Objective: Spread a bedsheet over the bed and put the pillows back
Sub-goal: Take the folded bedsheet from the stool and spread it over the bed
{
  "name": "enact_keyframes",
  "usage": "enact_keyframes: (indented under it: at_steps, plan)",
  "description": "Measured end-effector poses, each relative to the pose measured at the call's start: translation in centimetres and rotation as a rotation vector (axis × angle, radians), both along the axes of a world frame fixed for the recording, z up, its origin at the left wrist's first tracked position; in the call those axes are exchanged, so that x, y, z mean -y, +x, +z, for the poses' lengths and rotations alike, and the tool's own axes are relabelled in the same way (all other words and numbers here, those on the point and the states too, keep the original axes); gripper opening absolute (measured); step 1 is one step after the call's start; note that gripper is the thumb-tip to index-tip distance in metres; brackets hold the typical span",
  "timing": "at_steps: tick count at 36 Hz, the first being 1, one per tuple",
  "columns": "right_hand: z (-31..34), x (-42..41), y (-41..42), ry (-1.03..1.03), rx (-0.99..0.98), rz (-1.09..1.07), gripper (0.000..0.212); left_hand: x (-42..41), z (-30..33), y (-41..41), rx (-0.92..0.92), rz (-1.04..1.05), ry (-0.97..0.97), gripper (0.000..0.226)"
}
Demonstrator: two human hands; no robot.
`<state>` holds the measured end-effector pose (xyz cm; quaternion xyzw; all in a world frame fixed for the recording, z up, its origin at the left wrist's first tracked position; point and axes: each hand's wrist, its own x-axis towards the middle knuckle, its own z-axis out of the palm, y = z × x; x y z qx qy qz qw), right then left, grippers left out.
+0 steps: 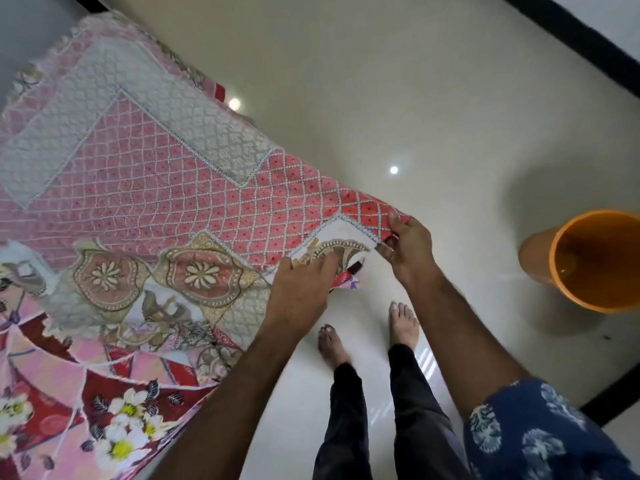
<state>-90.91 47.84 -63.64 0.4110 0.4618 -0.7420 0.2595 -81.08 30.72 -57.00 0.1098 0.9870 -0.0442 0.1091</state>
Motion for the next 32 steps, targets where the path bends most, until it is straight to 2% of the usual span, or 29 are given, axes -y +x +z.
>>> enact_keyframes:
  at_steps: [9, 13, 17, 21, 24, 28, 32]
  plan:
    - [-2.9, 0.2, -0.1, 0.068, 0.112, 0.053, 0.007, -0.8, -3.3, 0.6, 0.112, -0.025, -0.067, 0.075]
    - [-4.2, 0.7, 0.1, 0.115, 0.160, 0.093, 0.009, -1.0, -4.9, 3.7, 0.229, -0.002, -0.074, 0.064]
    - [-5.3, 1.0, -0.2, 0.154, 0.182, 0.142, 0.023, -0.6, -5.5, 6.8, 0.241, 0.106, -0.014, 0.064]
    - [-5.1, 1.4, 0.6, 0.060, 0.216, 0.192, 0.031, 0.6, -5.2, 10.0, 0.214, 0.279, 0.048, 0.062]
    - [-4.4, 2.4, 2.5, -0.043, 0.239, 0.312, 0.037, 2.1, -4.7, 12.3, 0.207, 0.436, 0.058, 0.064]
    - [-2.8, 4.6, 6.9, -0.044, 0.238, 0.392, 0.017, 4.5, -4.0, 15.3, 0.120, 0.741, 0.091, 0.051]
    - [-1.3, 7.2, 12.3, -0.169, 0.228, 0.366, 0.011, 7.4, -3.8, 18.4, -0.044, 1.121, 0.162, 0.047]
